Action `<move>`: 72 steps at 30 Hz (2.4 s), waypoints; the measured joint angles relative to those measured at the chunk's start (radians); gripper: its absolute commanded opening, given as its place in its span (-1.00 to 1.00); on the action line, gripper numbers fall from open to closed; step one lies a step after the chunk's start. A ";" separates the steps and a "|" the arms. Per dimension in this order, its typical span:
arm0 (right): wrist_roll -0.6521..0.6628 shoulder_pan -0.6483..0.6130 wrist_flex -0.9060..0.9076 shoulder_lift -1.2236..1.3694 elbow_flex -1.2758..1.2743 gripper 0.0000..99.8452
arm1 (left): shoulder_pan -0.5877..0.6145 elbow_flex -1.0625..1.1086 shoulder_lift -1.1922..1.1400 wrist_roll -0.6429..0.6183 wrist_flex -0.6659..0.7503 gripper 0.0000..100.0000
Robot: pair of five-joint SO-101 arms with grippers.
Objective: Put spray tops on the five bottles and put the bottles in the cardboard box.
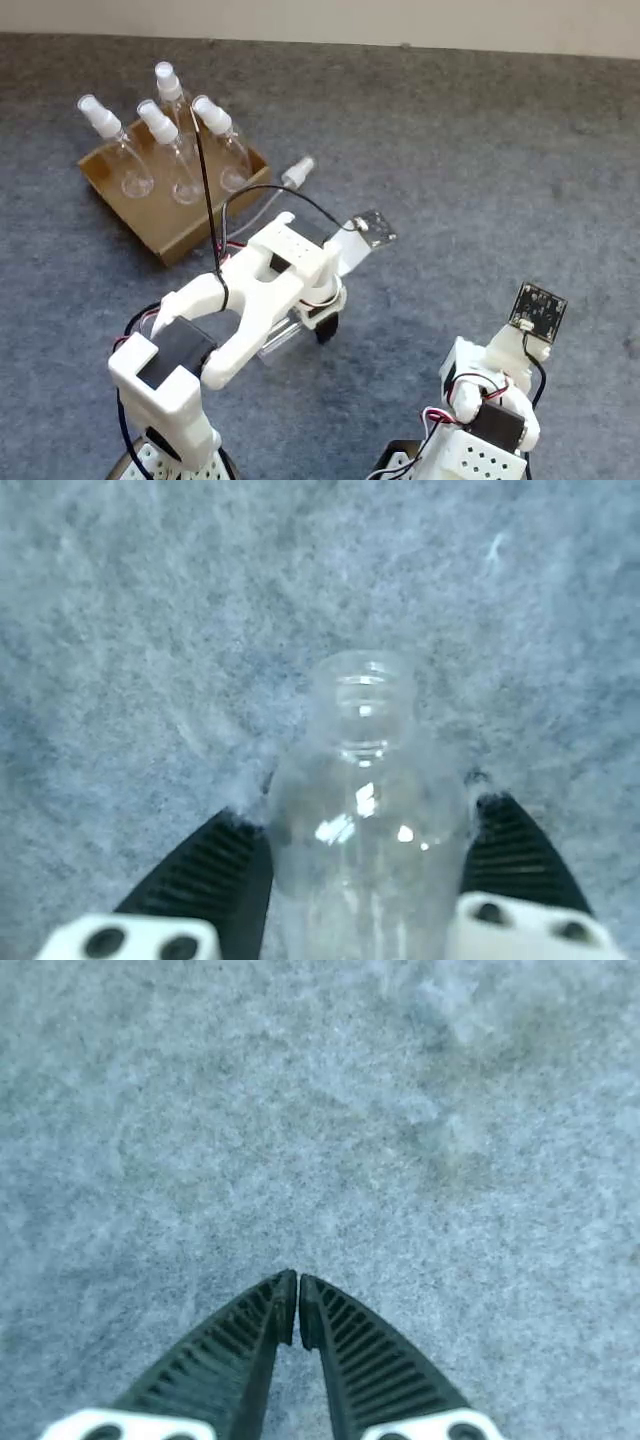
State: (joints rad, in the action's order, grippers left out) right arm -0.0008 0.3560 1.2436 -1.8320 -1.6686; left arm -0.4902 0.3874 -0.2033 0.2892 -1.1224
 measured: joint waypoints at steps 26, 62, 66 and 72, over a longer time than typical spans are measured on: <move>0.000 0.000 0.000 0.000 0.000 -0.99 | 0.009 -0.195 0.658 0.002 -0.334 -0.64; 0.259 -0.072 -0.170 0.000 0.011 -0.98 | 0.499 0.833 1.706 -0.046 0.172 -0.64; 0.338 -0.071 -0.160 0.000 0.094 -0.82 | 0.499 0.911 1.738 -0.175 0.279 -0.64; 0.379 -0.166 -0.089 -0.003 0.196 -0.75 | 0.499 0.988 1.817 -0.292 0.310 -0.64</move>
State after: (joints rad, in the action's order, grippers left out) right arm 0.3782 0.1903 1.1546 -1.8351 -1.4722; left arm 0.0084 1.3755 1.6134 -0.0023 -0.8124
